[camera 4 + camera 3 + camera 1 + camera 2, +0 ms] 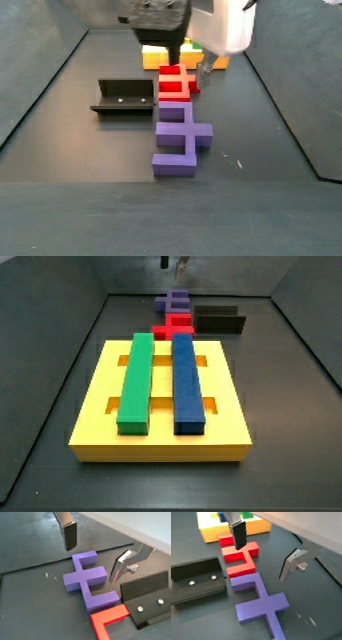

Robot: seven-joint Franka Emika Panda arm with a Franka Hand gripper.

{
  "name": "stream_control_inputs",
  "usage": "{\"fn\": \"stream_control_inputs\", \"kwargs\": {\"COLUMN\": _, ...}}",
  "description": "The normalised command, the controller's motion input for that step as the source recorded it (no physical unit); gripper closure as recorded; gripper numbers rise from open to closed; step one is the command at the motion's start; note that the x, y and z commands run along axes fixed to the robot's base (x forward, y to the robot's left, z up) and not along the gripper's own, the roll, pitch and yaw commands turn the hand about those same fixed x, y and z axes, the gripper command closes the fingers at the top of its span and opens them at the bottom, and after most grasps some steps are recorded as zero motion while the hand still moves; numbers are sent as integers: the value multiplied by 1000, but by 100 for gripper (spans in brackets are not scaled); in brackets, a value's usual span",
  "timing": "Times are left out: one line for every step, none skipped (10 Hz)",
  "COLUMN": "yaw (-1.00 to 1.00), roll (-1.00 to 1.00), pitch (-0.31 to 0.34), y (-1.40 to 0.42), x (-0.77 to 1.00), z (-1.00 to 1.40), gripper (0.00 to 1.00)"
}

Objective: Pick up the purple object. Move up. Place the purple object on the fixture. Regrasp the purple object. Move to above the board. Insert the purple object.
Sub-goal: Pick up the purple object.

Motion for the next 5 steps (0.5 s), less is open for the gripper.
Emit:
{"fn": "stream_control_inputs", "kwargs": {"yaw": -743, "roll": 0, "pitch": 0, "y": 257, "x": -134, "z": -171, "gripper": 0}}
{"fn": "stream_control_inputs", "kwargs": {"yaw": -686, "roll": 0, "pitch": 0, "y": 297, "x": -229, "z": -257, "gripper": 0}}
{"fn": "stream_control_inputs", "kwargs": {"yaw": -694, "roll": 0, "pitch": -23, "y": 291, "x": -240, "z": -349, "gripper": 0}}
{"fn": "stream_control_inputs", "kwargs": {"yaw": -660, "roll": 0, "pitch": -40, "y": 320, "x": -283, "z": -351, "gripper": 0}}
{"fn": "stream_control_inputs", "kwargs": {"yaw": -591, "roll": 0, "pitch": -36, "y": 291, "x": -183, "z": -340, "gripper": 0}}
